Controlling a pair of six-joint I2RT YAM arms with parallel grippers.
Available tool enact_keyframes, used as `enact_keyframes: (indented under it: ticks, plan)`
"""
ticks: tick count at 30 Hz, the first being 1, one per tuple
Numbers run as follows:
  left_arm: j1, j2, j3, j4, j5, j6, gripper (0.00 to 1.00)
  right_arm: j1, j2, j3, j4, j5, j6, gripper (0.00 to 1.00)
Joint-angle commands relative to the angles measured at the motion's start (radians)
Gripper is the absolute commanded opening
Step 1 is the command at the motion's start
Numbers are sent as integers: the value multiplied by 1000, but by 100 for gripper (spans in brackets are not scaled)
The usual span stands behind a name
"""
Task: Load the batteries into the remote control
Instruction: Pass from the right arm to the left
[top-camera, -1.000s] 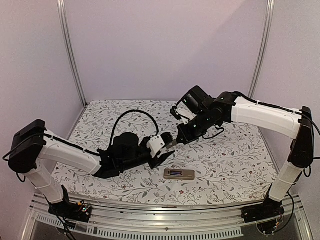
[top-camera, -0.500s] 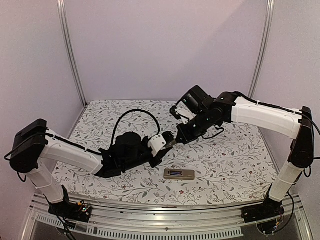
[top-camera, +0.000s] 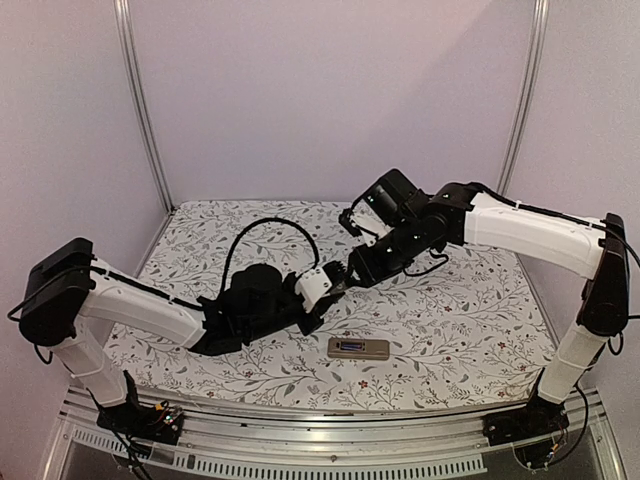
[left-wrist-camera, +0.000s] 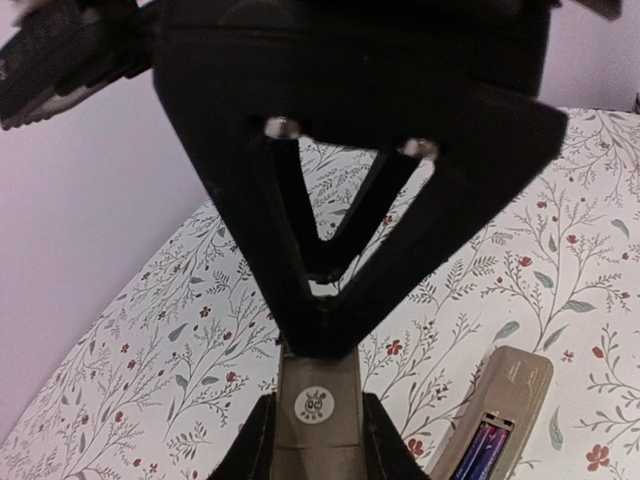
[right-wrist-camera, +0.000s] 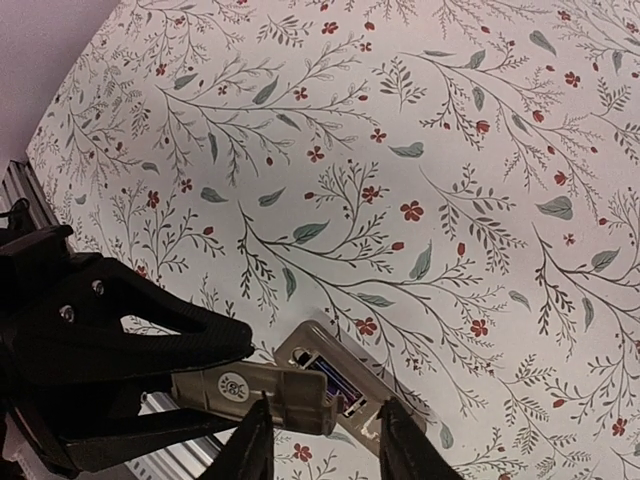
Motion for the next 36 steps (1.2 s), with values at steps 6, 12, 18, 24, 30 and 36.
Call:
enact_keyframes:
  ticks: [6, 12, 18, 24, 30, 36]
  plan:
    - [6, -200, -21, 41, 171, -109, 14, 7, -302, -90, 308, -97, -144, 64]
    - [-10, -318, 0, 153, 327, -140, 14, 7, -569, -397, 770, -288, -380, 74]
    - [-30, -368, 39, 247, 400, -113, 14, 7, -621, -469, 1062, -455, -429, 76]
    - [-56, -361, 60, 306, 454, -102, 14, 7, -518, -419, 1132, -586, -345, 75]
    - [-68, -339, 69, 324, 435, -78, 15, 17, -479, -436, 1233, -645, -257, 67]
    - [-70, -324, 74, 333, 420, -68, 15, 43, -445, -444, 1279, -643, -219, 61]
